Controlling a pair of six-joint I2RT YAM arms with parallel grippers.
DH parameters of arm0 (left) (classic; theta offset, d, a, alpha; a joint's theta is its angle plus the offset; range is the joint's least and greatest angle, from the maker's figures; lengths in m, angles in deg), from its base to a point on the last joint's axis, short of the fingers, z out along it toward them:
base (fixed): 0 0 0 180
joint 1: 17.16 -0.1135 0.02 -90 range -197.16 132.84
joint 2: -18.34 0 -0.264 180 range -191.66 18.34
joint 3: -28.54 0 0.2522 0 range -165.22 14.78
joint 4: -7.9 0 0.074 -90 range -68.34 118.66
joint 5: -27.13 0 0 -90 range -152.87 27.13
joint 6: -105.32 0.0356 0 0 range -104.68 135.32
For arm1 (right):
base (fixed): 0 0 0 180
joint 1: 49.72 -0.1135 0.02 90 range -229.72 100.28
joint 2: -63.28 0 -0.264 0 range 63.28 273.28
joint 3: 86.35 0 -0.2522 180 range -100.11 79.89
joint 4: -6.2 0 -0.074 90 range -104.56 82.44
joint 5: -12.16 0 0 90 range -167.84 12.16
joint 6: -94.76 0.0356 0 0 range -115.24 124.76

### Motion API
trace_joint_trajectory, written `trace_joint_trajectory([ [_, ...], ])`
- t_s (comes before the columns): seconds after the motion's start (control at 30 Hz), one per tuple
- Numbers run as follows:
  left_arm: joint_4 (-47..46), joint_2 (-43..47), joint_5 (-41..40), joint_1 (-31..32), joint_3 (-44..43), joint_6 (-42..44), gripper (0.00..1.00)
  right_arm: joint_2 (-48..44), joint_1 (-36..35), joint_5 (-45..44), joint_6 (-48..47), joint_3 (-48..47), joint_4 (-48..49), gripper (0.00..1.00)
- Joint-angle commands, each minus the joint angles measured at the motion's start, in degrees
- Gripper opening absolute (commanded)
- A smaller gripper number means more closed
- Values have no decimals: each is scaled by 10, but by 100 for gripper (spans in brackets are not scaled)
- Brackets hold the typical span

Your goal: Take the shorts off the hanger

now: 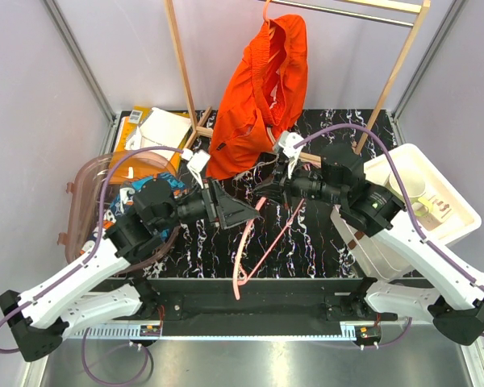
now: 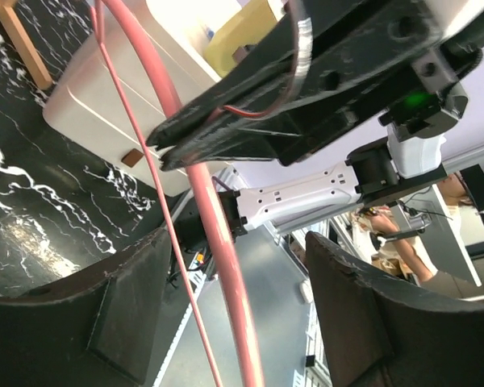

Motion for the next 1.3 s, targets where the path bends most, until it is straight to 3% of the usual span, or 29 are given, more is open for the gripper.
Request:
trace_joint_trajectory([
  [0.0, -99, -17, 46, 2, 22, -38, 65, -14, -6, 16, 16, -5, 77, 0],
  [0.13, -121, -29, 52, 3, 22, -43, 51, -10, -7, 16, 25, -14, 81, 0],
  [0.23, -129, -32, 53, 2, 21, -38, 33, -11, -7, 15, 30, -10, 87, 1],
  [0.27, -133, -33, 53, 2, 23, -36, 25, -11, -8, 13, 48, -9, 85, 4],
  [0.3, -137, -32, 52, 3, 22, -36, 9, -11, -8, 3, 53, -7, 85, 14],
  [0.37, -137, -32, 45, 2, 21, -33, 0, -14, -8, -2, 73, -2, 79, 18],
  [0.4, -138, -32, 38, 2, 22, -32, 0, -18, -8, -6, 82, 5, 78, 21],
  [0.43, -143, -34, 37, 3, 22, -29, 0, -19, -8, -10, 107, 8, 75, 34],
  [0.53, -142, -39, 24, 3, 21, -27, 0, -26, -8, -56, 188, 9, 44, 60],
  [0.67, -145, -50, 8, 3, 16, -18, 0, -37, -8, -141, 322, -2, -36, 80],
  [0.77, -135, -57, -14, 2, 7, -11, 0, -63, -8, -148, 380, 9, -73, 94],
  [0.87, -141, -61, -33, 3, 5, -11, 0, -108, -8, -164, 421, 30, -89, 100],
  [1.03, -155, -73, -38, 3, -9, -14, 0, -159, -8, -199, 413, 32, -136, 100],
  [1.27, -271, -91, -95, 3, 1, -76, 0, -145, -12, -59, 437, 93, -54, 96],
])
